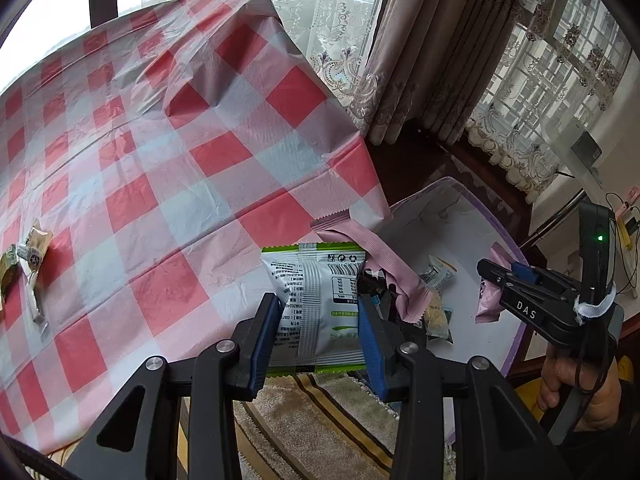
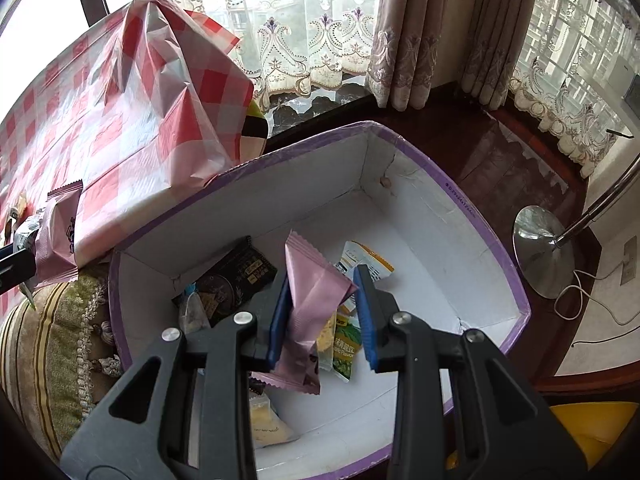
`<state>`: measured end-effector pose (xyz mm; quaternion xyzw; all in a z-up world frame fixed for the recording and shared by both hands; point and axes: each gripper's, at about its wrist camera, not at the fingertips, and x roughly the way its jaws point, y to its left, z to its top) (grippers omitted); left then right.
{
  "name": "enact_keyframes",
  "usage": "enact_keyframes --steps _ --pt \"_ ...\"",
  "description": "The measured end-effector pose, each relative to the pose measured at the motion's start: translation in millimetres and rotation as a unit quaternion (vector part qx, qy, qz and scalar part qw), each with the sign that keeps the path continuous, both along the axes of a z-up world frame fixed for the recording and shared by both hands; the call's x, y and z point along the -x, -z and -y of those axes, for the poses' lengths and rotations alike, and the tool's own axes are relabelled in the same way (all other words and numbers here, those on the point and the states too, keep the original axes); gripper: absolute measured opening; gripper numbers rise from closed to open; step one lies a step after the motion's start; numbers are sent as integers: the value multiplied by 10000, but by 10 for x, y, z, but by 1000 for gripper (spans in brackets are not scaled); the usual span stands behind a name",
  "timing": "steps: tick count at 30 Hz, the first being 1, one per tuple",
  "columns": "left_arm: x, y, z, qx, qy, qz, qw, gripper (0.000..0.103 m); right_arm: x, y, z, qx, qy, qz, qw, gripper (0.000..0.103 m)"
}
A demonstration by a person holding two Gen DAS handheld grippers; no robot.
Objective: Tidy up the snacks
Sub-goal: 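Carry the biscuit bag and pink cake over the white box, then open both tools to drop the biscuit bag and pink cake into the box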
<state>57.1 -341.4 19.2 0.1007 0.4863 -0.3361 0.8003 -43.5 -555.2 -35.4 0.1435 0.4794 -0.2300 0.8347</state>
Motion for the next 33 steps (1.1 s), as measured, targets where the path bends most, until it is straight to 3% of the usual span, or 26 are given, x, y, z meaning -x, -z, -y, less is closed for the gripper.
enact_keyframes --steps 15,20,24,30,33 --pt "-78 -54 -140 169 -237 -13 9996 41 -174 -17 -305 -79 -523 70 9986 35" --pt "-304 -68 -306 140 -842 55 9963 41 -187 4 -354 -93 -589 36 9982 35" --pt "-585 153 -524 -97 -1310 -458 9903 41 -179 37 -354 -128 -584 3 9982 35" --pt "-530 176 -637 11 -1329 -557 9896 41 -172 66 -365 -153 -651 -47 9978 35" --pt "-417 89 -492 122 -977 -458 9941 41 -124 83 -328 -127 -594 -118 9981 35"
